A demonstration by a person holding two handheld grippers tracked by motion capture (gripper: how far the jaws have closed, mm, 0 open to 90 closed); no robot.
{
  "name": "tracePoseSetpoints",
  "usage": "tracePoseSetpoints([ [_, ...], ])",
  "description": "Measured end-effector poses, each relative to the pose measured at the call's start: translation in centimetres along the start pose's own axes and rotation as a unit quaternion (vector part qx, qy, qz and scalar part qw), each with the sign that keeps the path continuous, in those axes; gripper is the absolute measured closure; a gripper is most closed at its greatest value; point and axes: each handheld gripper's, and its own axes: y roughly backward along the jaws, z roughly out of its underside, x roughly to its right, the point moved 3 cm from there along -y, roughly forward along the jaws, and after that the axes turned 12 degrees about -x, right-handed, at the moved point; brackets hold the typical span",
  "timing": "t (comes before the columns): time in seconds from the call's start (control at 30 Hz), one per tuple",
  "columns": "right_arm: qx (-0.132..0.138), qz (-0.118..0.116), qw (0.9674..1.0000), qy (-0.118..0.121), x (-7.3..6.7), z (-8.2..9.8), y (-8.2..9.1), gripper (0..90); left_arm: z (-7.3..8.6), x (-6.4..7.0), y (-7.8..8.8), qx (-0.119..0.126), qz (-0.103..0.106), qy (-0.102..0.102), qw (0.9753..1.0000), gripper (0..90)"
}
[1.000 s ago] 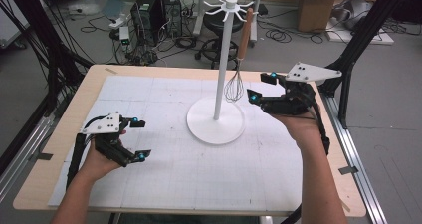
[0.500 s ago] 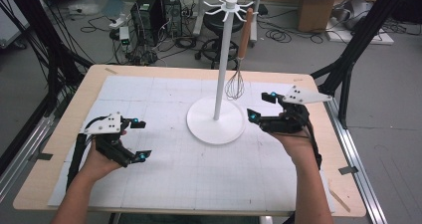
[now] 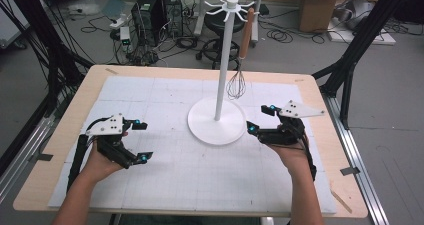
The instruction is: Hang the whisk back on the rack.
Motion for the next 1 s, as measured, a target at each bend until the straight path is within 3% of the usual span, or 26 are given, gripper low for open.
tracePoseSetpoints([
  [0.13, -0.001, 0.0, 1.0, -0.004, -0.1, 1.0, -0.4, 18.9, 0.0, 0.0, -0.1, -0.001, 0.0, 0.0, 1.0, 1.6],
  [0.23, -0.017, 0.005, 0.9998, -0.006, -0.4, 1.6, -0.8, 16.2, 0.0, 0.0, -0.1, -0.002, 0.0, 0.0, 1.0, 1.6],
  [0.53, -0.046, 0.022, 0.9985, 0.019, -1.2, 2.1, -1.7, 15.2, 0.1, 0.0, -0.2, -0.003, 0.0, -0.001, 1.0, 1.6],
  [0.63, -0.037, 0.013, 0.9992, 0.003, -1.0, 2.7, -1.7, 15.2, 0.0, 0.0, -0.2, -0.002, -0.001, 0.0, 1.0, 1.6],
  [0.77, -0.041, 0.018, 0.999, -0.009, -0.4, 3.3, -1.6, 15.1, 0.1, 0.0, -0.5, -0.009, 0.001, -0.002, 1.0, 1.6],
  [1.0, -0.034, 0.016, 0.9992, -0.01, -0.3, 3.4, -1.4, 15.1, 0.2, 0.0, -0.7, -0.009, 0.003, 0.003, 1.0, 1.6],
])
